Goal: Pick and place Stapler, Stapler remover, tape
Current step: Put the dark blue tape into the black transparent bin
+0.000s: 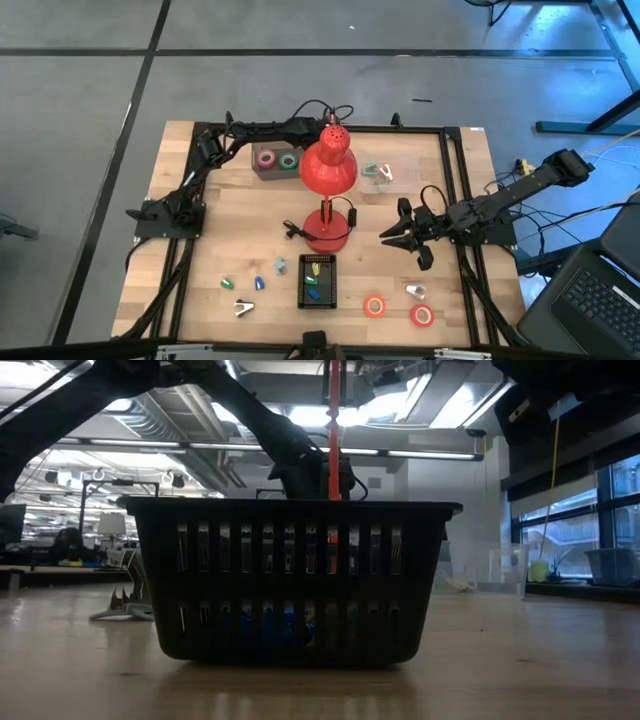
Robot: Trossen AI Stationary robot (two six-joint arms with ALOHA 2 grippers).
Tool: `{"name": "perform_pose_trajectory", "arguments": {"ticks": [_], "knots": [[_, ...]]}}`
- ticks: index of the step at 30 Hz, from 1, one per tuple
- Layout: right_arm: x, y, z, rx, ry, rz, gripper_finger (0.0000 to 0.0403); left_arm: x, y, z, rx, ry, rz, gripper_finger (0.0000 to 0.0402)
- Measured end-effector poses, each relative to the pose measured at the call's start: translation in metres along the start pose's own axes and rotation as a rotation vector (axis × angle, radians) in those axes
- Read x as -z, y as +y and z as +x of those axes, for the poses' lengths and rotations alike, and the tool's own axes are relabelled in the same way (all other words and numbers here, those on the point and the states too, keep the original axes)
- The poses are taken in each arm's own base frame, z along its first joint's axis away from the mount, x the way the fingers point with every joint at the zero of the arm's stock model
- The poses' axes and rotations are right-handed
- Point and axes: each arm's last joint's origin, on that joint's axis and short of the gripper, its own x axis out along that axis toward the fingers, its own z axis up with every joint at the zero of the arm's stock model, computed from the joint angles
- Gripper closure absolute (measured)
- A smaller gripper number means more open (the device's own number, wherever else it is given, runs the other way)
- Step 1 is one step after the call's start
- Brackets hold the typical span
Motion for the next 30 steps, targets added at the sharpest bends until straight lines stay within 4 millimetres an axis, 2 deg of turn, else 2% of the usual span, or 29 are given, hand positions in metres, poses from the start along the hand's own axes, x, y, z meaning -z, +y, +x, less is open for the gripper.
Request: {"name": "perform_pose_trajectory", "arguments": {"ticks": [4,8,21,30], "knots": [[0.0000,0.0000,0.0000,-0.002,0.001,0.000,0.0319,-0.0008,-0.0031,0.0005,-0.031,0.015,0.012,0.0181],[0.0000,0.0001,0.0000,-0.003,0.001,0.000,0.0319,-0.0007,-0.0032,0.0005,-0.033,0.016,0.017,0.0207],[0.0000,0.0001,0.0000,-0.003,0.001,0.000,0.0319,-0.0016,-0.0051,0.0006,-0.043,0.019,0.066,0.0383],[0.0000,0.0001,0.0000,-0.003,0.001,-0.003,0.0319,-0.0016,-0.0044,0.0004,-0.015,0.006,0.087,0.0384]]}}
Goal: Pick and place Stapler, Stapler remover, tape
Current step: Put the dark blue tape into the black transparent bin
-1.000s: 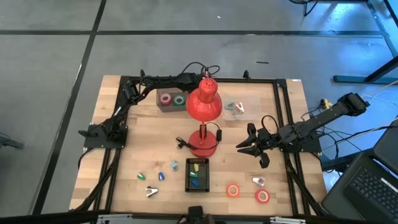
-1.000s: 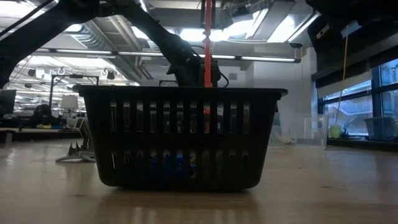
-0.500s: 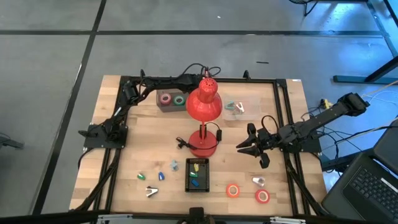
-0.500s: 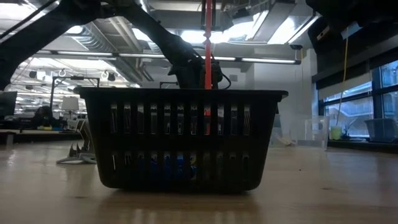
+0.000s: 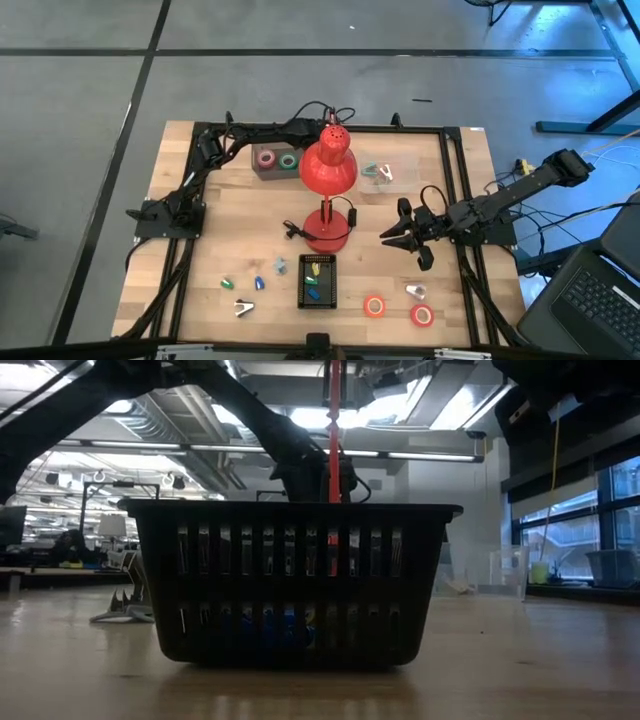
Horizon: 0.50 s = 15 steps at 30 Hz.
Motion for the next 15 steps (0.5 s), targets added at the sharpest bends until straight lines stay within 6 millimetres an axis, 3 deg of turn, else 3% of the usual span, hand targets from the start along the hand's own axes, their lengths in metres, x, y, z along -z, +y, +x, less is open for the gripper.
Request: {"name": "perform_pose_trajectory", "arguments": {"ticks": [6,15], "knots": [[0.000,0.000,0.000,0.000,0.000,0.000,0.0319,-0.006,0.001,-0.004,0.022,-0.027,0.001,0.0386],[0.000,0.001,0.000,-0.033,0.012,0.018,0.0319,-0.026,0.007,-0.030,0.008,-0.071,0.003,0.0398]]}}
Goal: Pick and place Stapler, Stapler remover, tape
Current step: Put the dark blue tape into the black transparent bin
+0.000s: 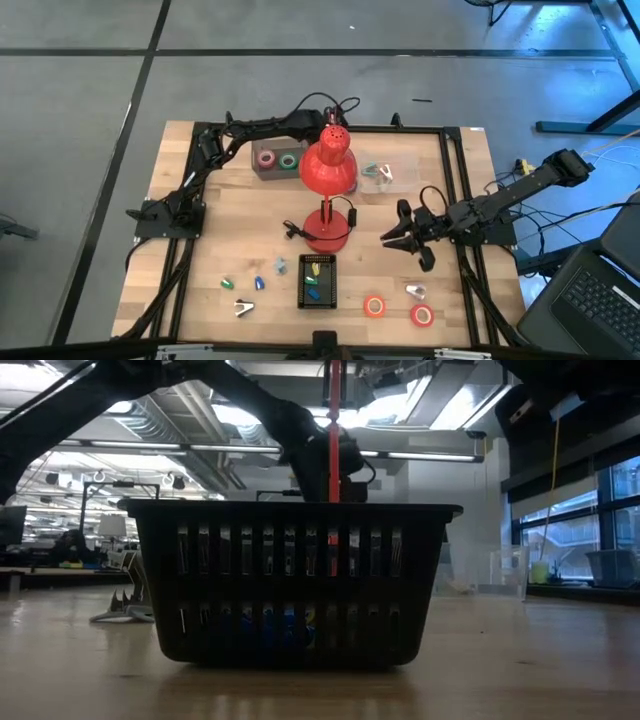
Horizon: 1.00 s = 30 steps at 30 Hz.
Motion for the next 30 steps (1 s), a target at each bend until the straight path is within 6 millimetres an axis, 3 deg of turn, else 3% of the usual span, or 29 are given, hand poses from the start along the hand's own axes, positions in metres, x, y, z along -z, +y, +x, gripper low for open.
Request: {"name": "perform_pose_trajectory", "arguments": {"ticks": [17,30], "knots": [[0.006,0.002,0.003,-0.013,0.036,0.035,0.0319,0.003,-0.009,-0.005,0.287,-0.023,-0.069,0.0394],[0.006,0.002,0.003,-0.012,0.037,0.034,0.0319,-0.001,-0.013,0.009,0.111,0.017,-0.040,0.0232]]}}
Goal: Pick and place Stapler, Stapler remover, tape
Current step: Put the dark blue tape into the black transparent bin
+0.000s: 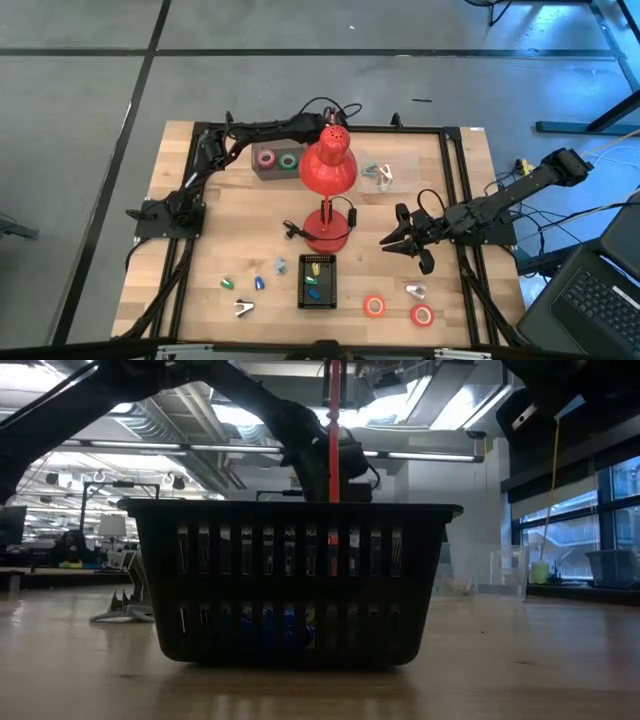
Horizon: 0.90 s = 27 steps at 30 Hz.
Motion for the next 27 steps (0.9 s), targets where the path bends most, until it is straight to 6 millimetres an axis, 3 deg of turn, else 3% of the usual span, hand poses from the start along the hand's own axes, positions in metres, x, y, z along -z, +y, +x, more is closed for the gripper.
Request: {"name": "perform_pose_trajectory", "arguments": {"ticks": [7,13,17,22,27], "knots": [[0.000,0.000,0.000,0.001,0.003,-0.004,0.0319,0.009,0.002,0.029,0.058,0.051,-0.062,0.0189],[0.000,0.000,0.000,0.001,0.003,-0.005,0.0319,0.007,-0.001,0.030,0.007,0.068,-0.040,0.0197],[0.000,0.000,0.000,0.001,0.003,-0.005,0.0319,0.007,-0.002,0.030,0.004,0.064,-0.029,0.0247],[0.000,0.000,0.000,0.001,0.003,-0.007,0.0319,0.005,0.000,0.030,0.001,0.038,-0.020,0.0370],[0.000,0.000,0.000,0.001,0.003,-0.007,0.0319,0.004,0.000,0.030,0.008,0.032,-0.015,0.0383]]}}
